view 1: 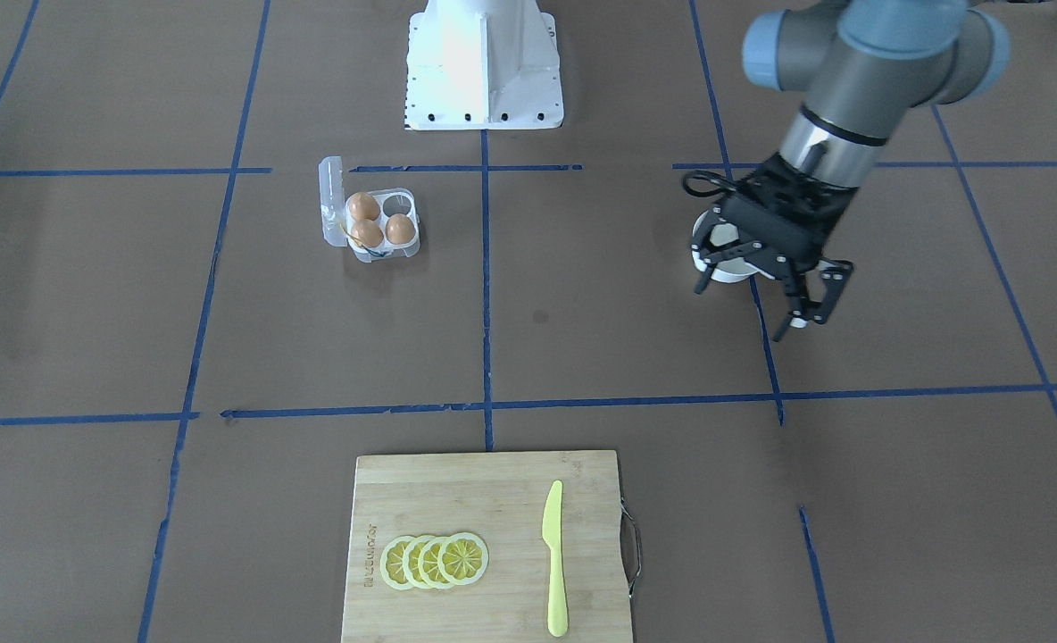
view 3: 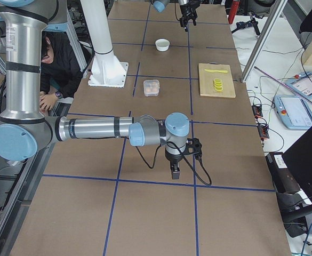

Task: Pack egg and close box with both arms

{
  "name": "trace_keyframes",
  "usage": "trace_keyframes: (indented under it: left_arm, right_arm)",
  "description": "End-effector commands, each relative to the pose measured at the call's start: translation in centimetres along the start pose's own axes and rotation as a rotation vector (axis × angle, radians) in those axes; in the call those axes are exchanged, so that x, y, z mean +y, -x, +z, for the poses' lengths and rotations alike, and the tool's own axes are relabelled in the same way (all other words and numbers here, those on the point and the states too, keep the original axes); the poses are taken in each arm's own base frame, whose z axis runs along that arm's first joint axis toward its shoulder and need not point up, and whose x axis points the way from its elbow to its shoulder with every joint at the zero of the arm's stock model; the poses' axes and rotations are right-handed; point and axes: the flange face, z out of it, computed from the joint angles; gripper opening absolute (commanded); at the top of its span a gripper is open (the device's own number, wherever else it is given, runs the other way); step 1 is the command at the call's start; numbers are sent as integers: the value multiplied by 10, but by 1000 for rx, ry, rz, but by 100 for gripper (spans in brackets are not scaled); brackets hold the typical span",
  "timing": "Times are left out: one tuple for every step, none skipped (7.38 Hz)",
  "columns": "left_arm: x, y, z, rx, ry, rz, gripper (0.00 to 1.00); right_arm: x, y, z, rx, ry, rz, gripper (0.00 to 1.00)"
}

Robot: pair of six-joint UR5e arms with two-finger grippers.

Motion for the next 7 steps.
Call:
trace_keyframes:
  left_arm:
    - [109, 154, -8, -163, 144, -177, 100]
    - [157, 225, -20, -232, 190, -291, 100]
    - [198, 247, -22, -251, 242, -239, 100]
    - [247, 299, -39, -289, 311, -327, 100]
    - [282, 328, -47, -231, 358, -447, 100]
    - [334, 331, -61, -150, 371, -474, 100]
    - [358, 335, -74, -93, 357, -496, 100]
  right_arm:
    - [2, -7, 9, -3, 19, 10, 100]
    - [4, -11, 14, -9, 30, 24, 100]
    - [3, -9, 15, -39, 33, 34, 100]
    - [2, -4, 19, -116, 42, 44, 100]
    - [-4, 4, 12, -153, 25, 20, 100]
    - [-28, 20, -7, -143, -69, -82, 100]
    - [-32, 27, -14, -137, -151, -137, 100]
